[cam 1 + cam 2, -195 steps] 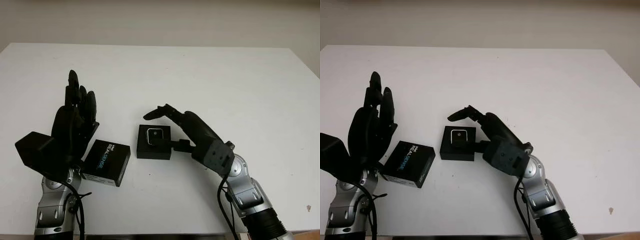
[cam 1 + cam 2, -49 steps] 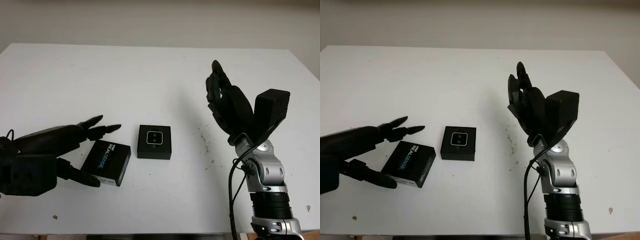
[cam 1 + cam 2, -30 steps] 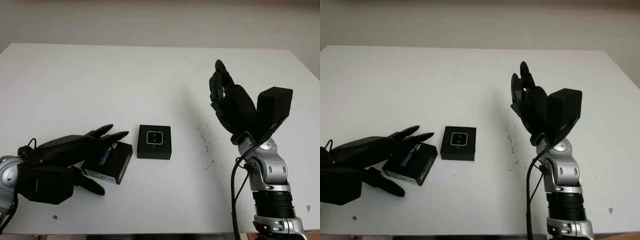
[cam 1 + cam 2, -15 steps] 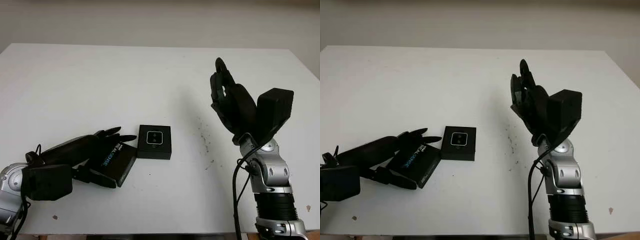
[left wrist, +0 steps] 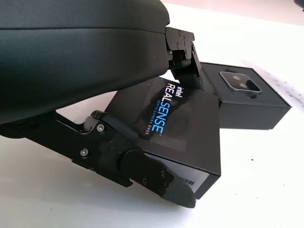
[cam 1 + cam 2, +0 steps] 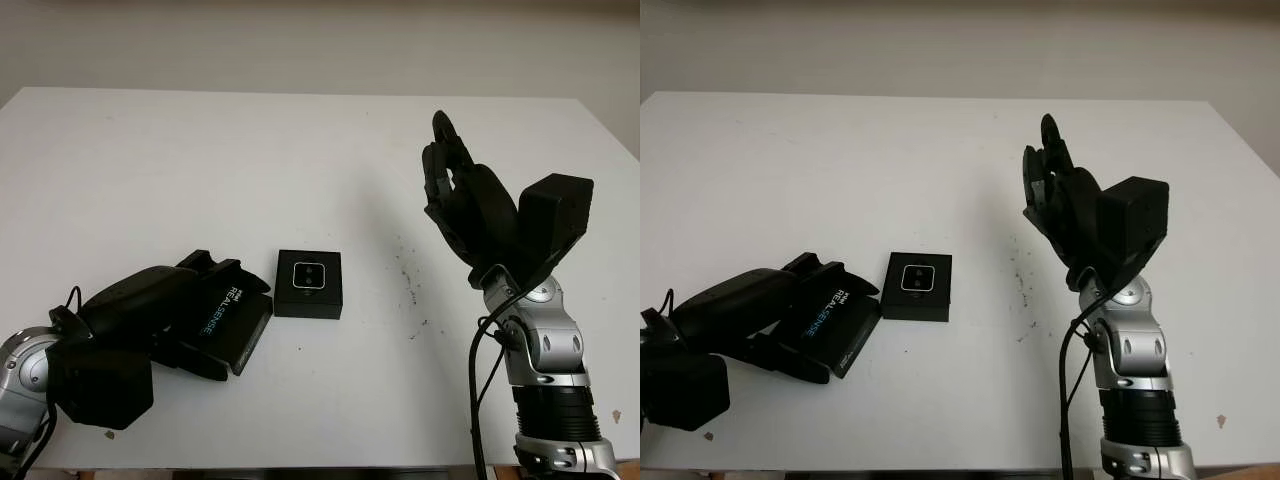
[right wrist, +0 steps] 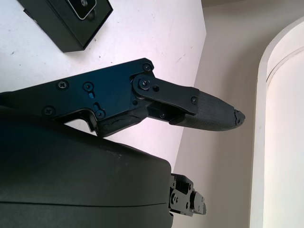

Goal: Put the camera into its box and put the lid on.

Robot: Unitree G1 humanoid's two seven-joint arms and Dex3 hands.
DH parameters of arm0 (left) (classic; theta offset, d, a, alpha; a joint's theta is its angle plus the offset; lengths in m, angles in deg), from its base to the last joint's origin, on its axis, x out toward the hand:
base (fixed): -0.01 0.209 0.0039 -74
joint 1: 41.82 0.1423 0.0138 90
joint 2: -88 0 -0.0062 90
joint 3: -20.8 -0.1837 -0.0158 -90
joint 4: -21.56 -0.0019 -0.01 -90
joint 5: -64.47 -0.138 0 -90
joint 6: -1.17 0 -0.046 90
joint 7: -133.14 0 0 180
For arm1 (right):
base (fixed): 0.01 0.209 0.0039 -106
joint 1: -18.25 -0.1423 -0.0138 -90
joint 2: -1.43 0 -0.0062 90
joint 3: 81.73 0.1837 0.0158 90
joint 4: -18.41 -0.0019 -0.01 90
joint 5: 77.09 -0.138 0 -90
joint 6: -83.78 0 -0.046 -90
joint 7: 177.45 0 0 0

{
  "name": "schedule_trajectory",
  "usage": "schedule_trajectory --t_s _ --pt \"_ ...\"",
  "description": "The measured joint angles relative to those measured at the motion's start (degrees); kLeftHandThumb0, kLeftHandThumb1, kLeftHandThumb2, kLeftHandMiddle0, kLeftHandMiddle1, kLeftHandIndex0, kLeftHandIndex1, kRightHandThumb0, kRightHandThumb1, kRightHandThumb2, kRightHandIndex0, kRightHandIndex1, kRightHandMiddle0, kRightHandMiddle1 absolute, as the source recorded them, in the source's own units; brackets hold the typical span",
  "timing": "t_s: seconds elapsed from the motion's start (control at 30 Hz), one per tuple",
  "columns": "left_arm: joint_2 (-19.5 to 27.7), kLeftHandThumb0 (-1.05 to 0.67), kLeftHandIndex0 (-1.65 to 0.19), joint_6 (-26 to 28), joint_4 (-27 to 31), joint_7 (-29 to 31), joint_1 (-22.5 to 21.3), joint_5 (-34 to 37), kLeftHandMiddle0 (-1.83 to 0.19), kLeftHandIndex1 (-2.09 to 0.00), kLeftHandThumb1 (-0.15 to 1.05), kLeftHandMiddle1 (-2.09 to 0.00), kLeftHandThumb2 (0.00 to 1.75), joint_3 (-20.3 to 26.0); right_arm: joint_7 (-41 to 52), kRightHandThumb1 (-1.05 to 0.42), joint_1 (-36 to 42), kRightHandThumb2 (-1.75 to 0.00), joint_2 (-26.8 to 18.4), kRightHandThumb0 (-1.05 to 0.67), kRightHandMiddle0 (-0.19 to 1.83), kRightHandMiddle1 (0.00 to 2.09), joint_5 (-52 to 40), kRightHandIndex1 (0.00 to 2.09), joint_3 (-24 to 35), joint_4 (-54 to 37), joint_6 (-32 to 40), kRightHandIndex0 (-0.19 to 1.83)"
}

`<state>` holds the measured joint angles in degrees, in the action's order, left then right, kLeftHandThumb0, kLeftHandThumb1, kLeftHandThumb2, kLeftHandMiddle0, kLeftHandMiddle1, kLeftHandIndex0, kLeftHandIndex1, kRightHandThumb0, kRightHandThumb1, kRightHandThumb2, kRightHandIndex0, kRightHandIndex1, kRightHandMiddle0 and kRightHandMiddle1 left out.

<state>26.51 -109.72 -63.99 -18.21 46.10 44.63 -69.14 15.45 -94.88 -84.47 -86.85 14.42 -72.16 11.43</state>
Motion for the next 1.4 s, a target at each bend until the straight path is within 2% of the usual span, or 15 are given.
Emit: schedule_trajectory --t_s 0.1,0.17,0.33,0.43,0.6,0.9,1.27,1.4 --pt "-1.38 -0.13 -0.17 4.26 2.83 -2.65 1.10 -1.03 -0.21 -1.44 1.02 -1.51 0.05 1.29 0.16 -1.05 0.07 -0.69 -0.02 -0.70 -0.19 0.04 0.02 0.02 -0.07 -0.01 0.00 -0.19" --pt "-3.33 -0.13 -0.20 9.64 5.94 -4.03 1.82 -1.50 -0.27 -1.40 1.00 -1.45 0.05 2.29 0.15 -1.05 0.17 -0.69 -0.02 -0.70 -0.19 0.04 0.05 0.02 -0.14 -0.02 0.00 -0.19" --pt "-8.20 -0.11 -0.22 29.20 15.65 -3.15 1.55 0.75 -0.28 -1.35 0.98 -1.37 0.05 4.69 0.33 -1.05 0.38 -0.68 0.01 -0.71 -0.19 0.03 0.02 0.00 -0.36 -0.04 -0.03 -0.19" --pt "-9.83 -0.14 -0.23 39.98 19.75 -1.42 -0.79 3.01 -0.30 -1.38 0.97 -1.39 0.05 5.12 0.40 -1.05 0.43 -0.68 0.13 -0.69 -0.19 0.03 -0.06 0.01 -0.38 -0.02 -0.04 -0.19" --pt "-9.88 -0.17 -0.26 49.81 22.92 0.82 -6.45 6.09 -0.34 -1.39 0.95 -1.40 0.05 5.21 -0.23 -1.05 0.78 -0.66 1.19 -0.69 -0.19 0.02 -0.09 0.01 -0.62 -0.02 -0.07 -0.19" --pt "-8.74 -0.23 -0.32 62.28 24.02 5.54 -16.21 13.05 -0.40 -1.44 0.92 -1.50 0.05 4.21 -1.00 -1.05 1.41 -0.67 2.80 -0.69 -0.19 0.03 0.12 0.01 -2.37 0.05 -0.11 -0.19" --pt "-7.37 -0.17 -0.35 66.61 20.74 5.23 -24.97 11.31 -0.42 -1.38 0.91 -1.39 0.06 -5.91 -0.84 -1.05 2.28 -0.65 4.55 -0.67 -0.19 0.04 0.51 0.03 -3.86 2.09 -3.35 -0.19" --pt "-8.57 -0.16 -0.35 67.05 18.55 4.99 -26.93 11.34 -0.43 -1.44 0.92 -1.45 0.06 -8.32 -0.64 -1.05 2.40 -0.62 5.20 -0.68 -0.18 0.05 0.40 0.03 -3.89 2.75 -3.95 -0.19"
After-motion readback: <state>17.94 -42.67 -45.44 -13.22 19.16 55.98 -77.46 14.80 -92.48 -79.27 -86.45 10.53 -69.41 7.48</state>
